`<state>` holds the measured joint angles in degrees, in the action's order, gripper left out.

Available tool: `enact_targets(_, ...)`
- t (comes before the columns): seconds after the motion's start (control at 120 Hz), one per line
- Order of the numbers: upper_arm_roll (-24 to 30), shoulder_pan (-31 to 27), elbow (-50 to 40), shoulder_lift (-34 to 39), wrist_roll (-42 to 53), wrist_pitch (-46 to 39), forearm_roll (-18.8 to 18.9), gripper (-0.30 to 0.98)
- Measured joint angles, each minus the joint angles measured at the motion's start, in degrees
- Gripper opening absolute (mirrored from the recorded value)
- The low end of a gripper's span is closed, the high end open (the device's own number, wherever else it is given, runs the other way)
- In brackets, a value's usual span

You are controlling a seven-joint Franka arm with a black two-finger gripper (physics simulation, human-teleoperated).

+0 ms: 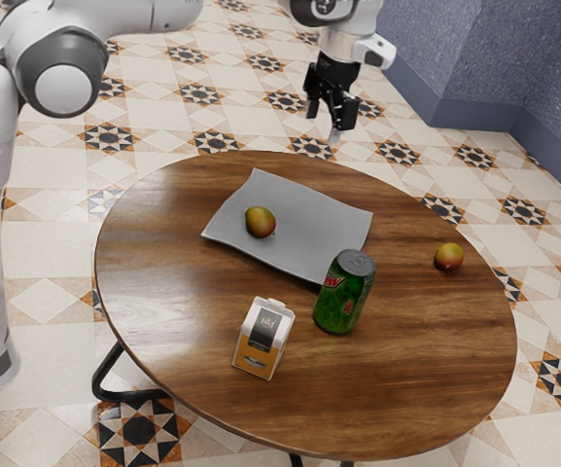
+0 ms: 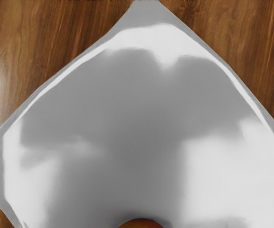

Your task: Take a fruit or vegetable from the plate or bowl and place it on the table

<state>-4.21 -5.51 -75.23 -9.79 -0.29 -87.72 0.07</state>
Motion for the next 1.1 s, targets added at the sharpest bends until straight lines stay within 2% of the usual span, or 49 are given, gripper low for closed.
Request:
enact_targets(0.142,0.01,0.02,0.1,-0.06,1.22,0.01,-0.16,0.69)
enact_targets(0.275,-0.67,0.05,-0.02,0.19,2.19,0.48,-1.86,0.69)
enact_targets(0.375,-0.61,-0.24,-0.02,0.06,5.84,0.55,-2.18,0.69)
enact_targets(0.617,3.67,0.02,-1.61,-1.92,25.3,-3.8,0.21,0.69)
enact_targets(0.667,5.34,0.38,-4.7,0.49,29.54,-4.54,1.69,0.69)
enact_targets(0.75,6.14,1.01,-15.9,8.56,36.53,-7.79,3.16,0.69)
enact_targets(0.825,6.08,2.02,-21.13,11.19,42.26,-10.19,3.83,0.69)
enact_targets(0.975,5.71,2.97,-24.67,11.93,51.91,-13.14,3.99,0.69)
enact_targets(1.1,4.07,2.61,-24.59,11.8,59.32,-11.94,2.36,0.69)
